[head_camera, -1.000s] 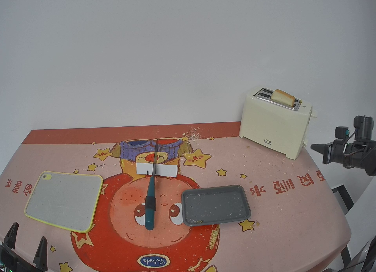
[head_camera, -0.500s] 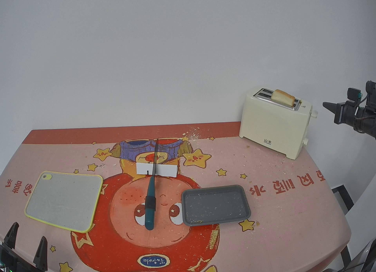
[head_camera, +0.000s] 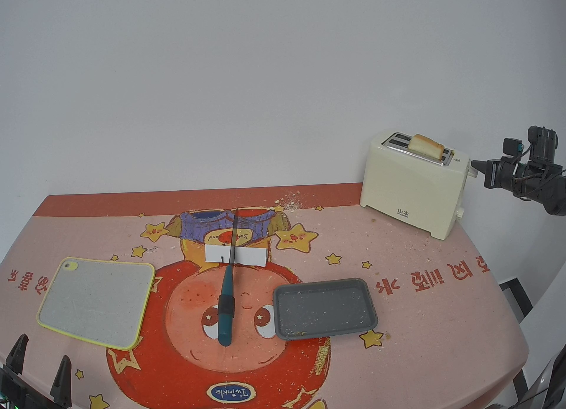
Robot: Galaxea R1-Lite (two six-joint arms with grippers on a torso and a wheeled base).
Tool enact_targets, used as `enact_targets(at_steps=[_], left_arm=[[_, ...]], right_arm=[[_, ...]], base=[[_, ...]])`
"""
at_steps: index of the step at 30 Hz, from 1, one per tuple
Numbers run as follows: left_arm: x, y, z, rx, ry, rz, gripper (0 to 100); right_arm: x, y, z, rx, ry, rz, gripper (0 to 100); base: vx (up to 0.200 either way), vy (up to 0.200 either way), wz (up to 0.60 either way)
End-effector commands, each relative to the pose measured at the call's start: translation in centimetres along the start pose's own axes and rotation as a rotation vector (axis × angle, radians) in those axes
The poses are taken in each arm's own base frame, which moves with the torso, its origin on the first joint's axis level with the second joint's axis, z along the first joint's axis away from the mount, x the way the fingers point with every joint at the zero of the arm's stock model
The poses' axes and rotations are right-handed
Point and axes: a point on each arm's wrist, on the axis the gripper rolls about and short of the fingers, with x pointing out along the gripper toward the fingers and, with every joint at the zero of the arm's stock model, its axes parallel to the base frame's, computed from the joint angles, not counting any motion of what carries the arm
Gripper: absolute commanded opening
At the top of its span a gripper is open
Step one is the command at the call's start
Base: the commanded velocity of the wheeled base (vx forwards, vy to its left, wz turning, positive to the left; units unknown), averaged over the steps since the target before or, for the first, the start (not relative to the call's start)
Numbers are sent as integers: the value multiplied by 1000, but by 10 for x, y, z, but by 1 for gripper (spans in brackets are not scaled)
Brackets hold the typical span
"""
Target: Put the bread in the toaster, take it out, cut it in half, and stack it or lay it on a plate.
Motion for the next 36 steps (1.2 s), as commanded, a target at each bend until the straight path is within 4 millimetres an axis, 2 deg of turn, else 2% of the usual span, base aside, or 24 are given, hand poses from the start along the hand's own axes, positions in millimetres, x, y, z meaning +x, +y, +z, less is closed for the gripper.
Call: enact_targets(at_steps=[1, 14, 22, 36], left_arm=[[1, 0, -5, 0, 19, -1, 100], [1, 0, -5, 0, 17, -1, 100], [1, 0, -5, 0, 17, -1, 100], [1, 0, -5, 0, 17, 1, 100]], right_arm=[[7, -2, -10, 11, 29, 5, 0], [8, -1, -37, 40, 109, 9, 0], [14, -2, -43, 41, 112, 11, 0], [13, -1, -51, 50, 138, 0, 0]], base=[[0, 0, 0], [0, 0, 0], [0, 0, 0], [0, 0, 0]])
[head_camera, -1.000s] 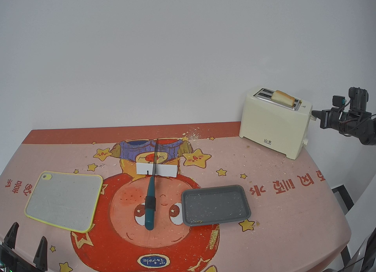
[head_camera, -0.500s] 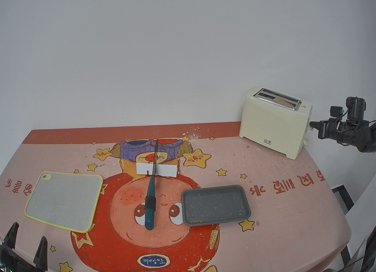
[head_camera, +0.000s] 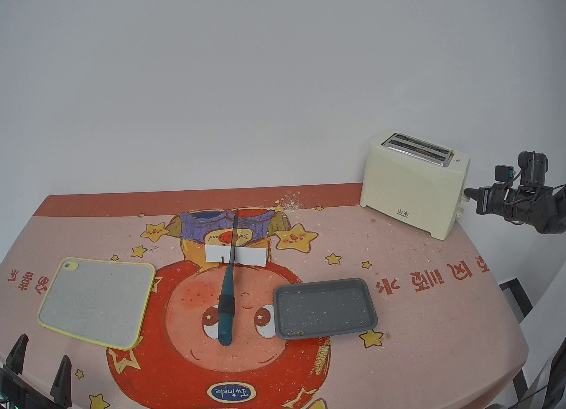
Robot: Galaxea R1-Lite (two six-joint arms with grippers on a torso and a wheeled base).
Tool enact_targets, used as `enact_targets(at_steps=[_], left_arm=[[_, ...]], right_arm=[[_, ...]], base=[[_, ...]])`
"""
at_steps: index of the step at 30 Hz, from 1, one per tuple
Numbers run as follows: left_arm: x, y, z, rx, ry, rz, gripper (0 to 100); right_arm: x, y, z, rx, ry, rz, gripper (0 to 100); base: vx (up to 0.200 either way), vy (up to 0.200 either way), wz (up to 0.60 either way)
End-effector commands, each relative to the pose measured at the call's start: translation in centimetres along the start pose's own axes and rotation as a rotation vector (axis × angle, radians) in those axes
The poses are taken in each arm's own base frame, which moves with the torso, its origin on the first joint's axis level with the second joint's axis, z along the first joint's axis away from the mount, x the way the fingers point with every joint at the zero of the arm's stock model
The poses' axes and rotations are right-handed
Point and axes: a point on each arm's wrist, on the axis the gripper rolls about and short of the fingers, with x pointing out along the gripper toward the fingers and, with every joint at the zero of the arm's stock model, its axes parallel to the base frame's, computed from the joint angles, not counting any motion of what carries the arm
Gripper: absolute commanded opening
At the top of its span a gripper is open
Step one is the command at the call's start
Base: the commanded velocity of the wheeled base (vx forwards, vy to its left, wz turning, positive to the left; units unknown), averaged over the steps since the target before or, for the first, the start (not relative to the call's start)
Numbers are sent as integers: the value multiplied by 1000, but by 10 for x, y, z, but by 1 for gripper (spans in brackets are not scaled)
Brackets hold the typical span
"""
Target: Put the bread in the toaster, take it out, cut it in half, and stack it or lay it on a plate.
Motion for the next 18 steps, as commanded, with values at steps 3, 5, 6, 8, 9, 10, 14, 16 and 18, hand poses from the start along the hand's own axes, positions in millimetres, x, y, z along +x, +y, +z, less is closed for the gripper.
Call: enact_targets(at_steps=[3, 5, 6, 8, 9, 10, 14, 16, 18], left_arm=[[1, 0, -5, 0, 17, 1, 100], [1, 0, -5, 0, 17, 0, 100], [1, 0, -5, 0, 17, 1, 100], [1, 0, -5, 0, 17, 0, 100], [1, 0, -5, 0, 19, 1, 100], [1, 0, -5, 0, 17, 1, 100], [1, 0, -5, 0, 17, 1, 100], [1, 0, -5, 0, 19, 1, 100], [1, 0, -5, 0, 19, 1, 100]], right_arm=[[1, 0, -2, 4, 9, 1, 0], [1, 0, -2, 3, 7, 1, 0], [0, 0, 0, 1, 3, 0, 0], [-1, 0, 2, 1, -6, 1, 0], [-3, 1, 6, -1, -17, 0, 0], [-4, 1, 8, -3, -25, -1, 0], [-17, 5, 18, -7, -52, -3, 0], [-20, 7, 15, 9, -45, -19, 0], [-23, 7, 13, 35, -43, -60, 0]], base=[[0, 0, 0], [0, 0, 0], [0, 0, 0], [0, 0, 0], [0, 0, 0], [0, 0, 0], [0, 0, 0], [0, 0, 0], [0, 0, 0]])
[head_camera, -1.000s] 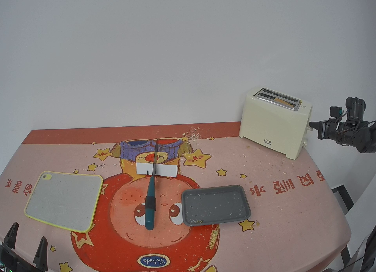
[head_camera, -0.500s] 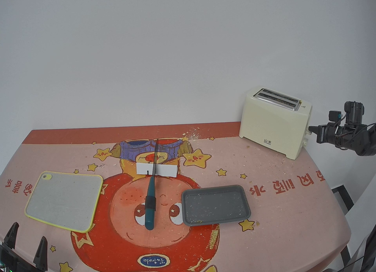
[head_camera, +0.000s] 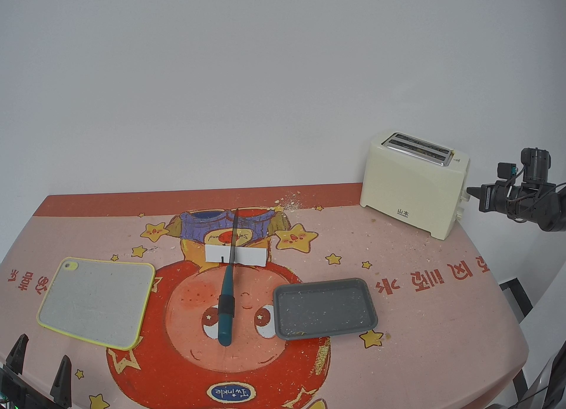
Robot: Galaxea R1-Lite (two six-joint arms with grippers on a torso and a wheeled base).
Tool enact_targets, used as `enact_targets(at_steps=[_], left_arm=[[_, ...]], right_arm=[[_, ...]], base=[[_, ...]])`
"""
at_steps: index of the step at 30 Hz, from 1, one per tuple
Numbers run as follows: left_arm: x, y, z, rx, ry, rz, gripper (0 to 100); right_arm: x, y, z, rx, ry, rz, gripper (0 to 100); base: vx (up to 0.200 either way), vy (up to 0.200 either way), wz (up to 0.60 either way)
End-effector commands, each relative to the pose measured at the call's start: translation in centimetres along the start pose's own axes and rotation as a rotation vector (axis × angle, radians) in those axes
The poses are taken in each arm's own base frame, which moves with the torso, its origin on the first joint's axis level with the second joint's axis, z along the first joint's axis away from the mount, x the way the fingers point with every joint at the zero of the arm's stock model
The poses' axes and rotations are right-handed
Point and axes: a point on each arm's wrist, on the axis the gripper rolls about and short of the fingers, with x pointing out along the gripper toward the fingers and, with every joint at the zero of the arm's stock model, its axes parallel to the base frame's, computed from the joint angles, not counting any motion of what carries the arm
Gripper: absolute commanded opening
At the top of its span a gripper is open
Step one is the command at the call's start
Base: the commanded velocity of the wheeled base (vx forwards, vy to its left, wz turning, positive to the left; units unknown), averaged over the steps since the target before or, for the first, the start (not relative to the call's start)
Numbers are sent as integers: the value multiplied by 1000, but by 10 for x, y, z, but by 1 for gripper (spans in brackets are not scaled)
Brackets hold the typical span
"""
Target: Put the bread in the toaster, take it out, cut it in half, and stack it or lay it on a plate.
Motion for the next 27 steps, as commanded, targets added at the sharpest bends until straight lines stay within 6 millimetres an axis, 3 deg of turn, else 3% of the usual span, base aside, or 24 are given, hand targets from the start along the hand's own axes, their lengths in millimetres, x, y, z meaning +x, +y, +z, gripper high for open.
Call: enact_targets(at_steps=[1, 3, 8, 14, 20, 27], left_arm=[[1, 0, -5, 0, 17, -1, 100], [1, 0, -5, 0, 17, -1, 100], [1, 0, -5, 0, 17, -1, 100], [1, 0, -5, 0, 17, -1, 100], [1, 0, -5, 3, 17, -2, 100], [1, 0, -5, 3, 17, -2, 100]], right_arm=[[-13, 5, 6, 30, -31, -47, 0], [-21, 7, 12, 67, -55, -54, 0], [-64, 24, 25, 188, -131, -43, 0], [-109, 57, 0, 316, -110, 17, 0], [-117, 63, -3, 405, -106, 36, 0], [-118, 60, -2, 378, -112, 13, 0]], base=[[0, 0, 0], [0, 0, 0], [0, 0, 0], [0, 0, 0], [0, 0, 0], [0, 0, 0]])
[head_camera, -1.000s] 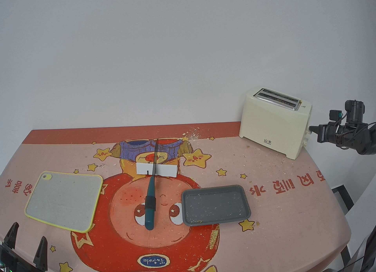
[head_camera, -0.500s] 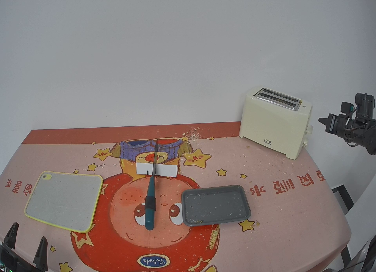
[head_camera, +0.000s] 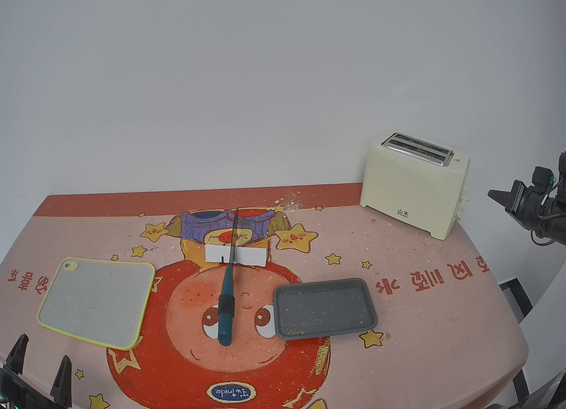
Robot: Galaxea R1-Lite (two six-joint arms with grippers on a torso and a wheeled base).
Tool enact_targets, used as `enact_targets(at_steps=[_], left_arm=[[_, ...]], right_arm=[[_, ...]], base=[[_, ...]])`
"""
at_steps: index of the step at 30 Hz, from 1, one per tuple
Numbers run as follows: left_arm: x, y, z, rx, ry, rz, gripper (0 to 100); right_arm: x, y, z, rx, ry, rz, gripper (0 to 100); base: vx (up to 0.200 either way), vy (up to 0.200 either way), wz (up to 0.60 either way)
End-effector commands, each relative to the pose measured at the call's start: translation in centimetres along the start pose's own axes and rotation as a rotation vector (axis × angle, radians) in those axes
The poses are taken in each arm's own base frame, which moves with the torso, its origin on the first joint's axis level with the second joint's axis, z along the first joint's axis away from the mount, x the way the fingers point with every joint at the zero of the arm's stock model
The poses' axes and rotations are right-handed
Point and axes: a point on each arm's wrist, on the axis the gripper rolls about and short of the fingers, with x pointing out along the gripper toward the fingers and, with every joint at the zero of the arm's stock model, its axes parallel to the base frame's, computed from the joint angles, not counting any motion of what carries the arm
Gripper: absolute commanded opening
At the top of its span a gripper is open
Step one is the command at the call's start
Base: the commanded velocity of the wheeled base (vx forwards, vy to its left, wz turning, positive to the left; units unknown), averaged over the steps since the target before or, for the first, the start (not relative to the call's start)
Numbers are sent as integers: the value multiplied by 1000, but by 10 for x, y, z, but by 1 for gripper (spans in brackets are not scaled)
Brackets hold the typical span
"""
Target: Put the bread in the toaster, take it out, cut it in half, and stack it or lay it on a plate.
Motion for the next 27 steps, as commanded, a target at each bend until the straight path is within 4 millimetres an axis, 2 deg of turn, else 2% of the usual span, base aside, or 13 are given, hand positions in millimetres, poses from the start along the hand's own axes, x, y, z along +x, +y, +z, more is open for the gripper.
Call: enact_targets(at_steps=[1, 6, 9, 16, 27], left_arm=[[1, 0, -5, 0, 18, 1, 100], [1, 0, -5, 0, 17, 1, 100], [1, 0, -5, 0, 17, 1, 100], [1, 0, -5, 0, 17, 1, 100], [1, 0, -5, 0, 18, 1, 100]], right_arm=[[-7, 1, 2, -23, -20, -2, 0], [-10, -7, 0, -55, 1, -39, 0], [-16, -12, -8, -65, 99, -89, 0], [-21, -20, -12, -126, 119, -171, 0], [-32, -18, -21, -172, 109, -200, 0]], base=[[0, 0, 0], [0, 0, 0], [0, 0, 0], [0, 0, 0], [0, 0, 0]])
